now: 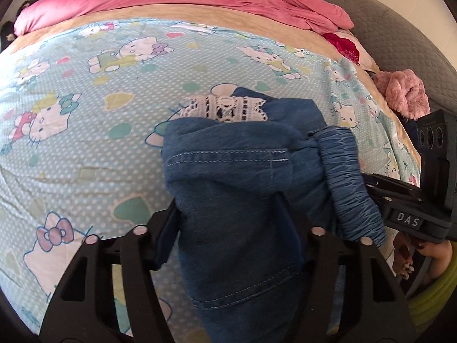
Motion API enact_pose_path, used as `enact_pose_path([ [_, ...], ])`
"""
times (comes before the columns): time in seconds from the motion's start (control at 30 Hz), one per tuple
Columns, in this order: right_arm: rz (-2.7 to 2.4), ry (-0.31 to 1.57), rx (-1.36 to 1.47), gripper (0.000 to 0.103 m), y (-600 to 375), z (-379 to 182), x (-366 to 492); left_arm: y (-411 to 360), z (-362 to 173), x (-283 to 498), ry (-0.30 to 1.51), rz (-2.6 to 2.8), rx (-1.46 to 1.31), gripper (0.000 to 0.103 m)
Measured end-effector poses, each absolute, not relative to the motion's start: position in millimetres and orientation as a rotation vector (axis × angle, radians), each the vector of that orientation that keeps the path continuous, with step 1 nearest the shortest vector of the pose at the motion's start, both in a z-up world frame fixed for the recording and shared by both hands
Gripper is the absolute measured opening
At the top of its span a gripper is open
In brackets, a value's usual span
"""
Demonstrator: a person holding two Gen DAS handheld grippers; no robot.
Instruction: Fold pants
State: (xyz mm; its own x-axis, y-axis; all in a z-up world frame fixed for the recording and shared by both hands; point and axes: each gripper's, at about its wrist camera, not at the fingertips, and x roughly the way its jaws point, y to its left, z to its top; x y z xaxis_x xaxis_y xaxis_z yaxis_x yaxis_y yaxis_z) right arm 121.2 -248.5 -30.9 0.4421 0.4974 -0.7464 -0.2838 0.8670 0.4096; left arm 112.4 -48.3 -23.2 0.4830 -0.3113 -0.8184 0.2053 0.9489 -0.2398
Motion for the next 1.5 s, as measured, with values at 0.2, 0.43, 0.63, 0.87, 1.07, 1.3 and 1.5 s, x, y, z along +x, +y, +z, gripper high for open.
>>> enact_pose_path([
  [0.2,0.512,0.937,0.194,0.011,-238,-10,118,-56,-6,113,0.989,-0.33,-0.082,0.04],
  [0.43,0.54,0.865,0.18,0.011,-235,16,132,-49,18,125,0.936,-0.333,-0.1,0.038],
  [0.63,0.541,0.816,0.133,0.011,-225,32,158,-45,32,146,0.898,-0.303,-0.086,0.038],
  [0.87,0.521,0.789,0.085,0.011,-213,33,181,-40,32,168,0.88,-0.27,-0.077,0.038],
  [1.07,0.382,0.841,-0.015,0.025,-206,12,193,-38,10,178,0.928,-0.229,-0.051,0.048],
  [1.3,0.302,0.876,-0.037,0.055,-218,-3,189,-35,-8,172,0.969,-0.204,-0.032,0.061],
  [1.5,0.282,0.852,0.015,0.074,-230,5,176,-30,2,163,0.945,-0.202,-0.041,0.071],
])
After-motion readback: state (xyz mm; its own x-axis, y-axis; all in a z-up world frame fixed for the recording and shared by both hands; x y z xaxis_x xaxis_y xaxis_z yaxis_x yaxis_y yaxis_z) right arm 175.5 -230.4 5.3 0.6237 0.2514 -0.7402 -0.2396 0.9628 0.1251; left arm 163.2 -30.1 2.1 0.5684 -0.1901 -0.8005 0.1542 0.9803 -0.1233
